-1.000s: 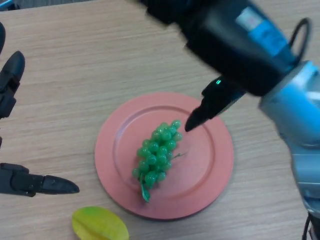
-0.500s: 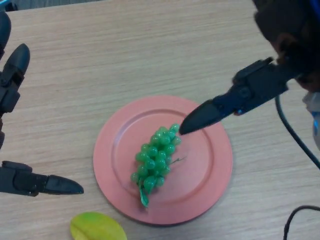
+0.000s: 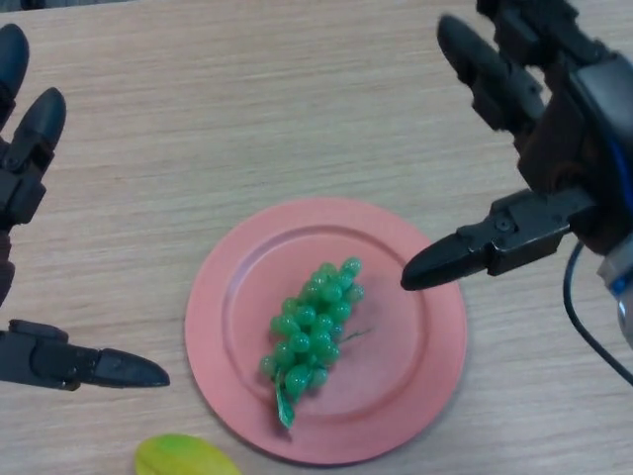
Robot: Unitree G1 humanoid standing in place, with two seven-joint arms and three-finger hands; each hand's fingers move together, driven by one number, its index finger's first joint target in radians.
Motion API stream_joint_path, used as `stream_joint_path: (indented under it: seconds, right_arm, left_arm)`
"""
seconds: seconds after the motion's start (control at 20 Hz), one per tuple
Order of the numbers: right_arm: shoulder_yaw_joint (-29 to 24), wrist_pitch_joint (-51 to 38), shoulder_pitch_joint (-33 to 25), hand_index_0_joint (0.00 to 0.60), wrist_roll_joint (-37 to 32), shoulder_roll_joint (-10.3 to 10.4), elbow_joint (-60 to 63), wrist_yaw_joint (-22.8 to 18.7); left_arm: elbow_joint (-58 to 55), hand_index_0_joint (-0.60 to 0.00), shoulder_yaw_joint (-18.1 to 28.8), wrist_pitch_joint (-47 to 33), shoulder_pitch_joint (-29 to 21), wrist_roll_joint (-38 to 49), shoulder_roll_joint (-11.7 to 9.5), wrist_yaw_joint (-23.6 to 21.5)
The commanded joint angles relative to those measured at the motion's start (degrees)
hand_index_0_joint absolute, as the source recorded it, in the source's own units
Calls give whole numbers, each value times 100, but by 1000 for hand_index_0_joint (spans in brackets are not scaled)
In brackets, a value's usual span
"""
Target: Pick up the green grapes and place it on the plate
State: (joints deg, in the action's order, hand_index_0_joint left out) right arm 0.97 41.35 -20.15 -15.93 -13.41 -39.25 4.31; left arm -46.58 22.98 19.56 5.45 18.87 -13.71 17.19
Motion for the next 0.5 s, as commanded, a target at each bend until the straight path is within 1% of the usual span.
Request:
stream_joint_path:
  seconds: [0.05, 0.5]
  right_arm:
    - [-356, -1182, -72, 0, -48, -176, -18, 9]
    - [-412, -1316, 9, 0, -22, -200, 22, -1]
  left_arm:
    - [-278, 0, 188, -537, -94, 167, -172, 48]
    - [-325, 0, 140, -514, -87, 103, -169, 39]
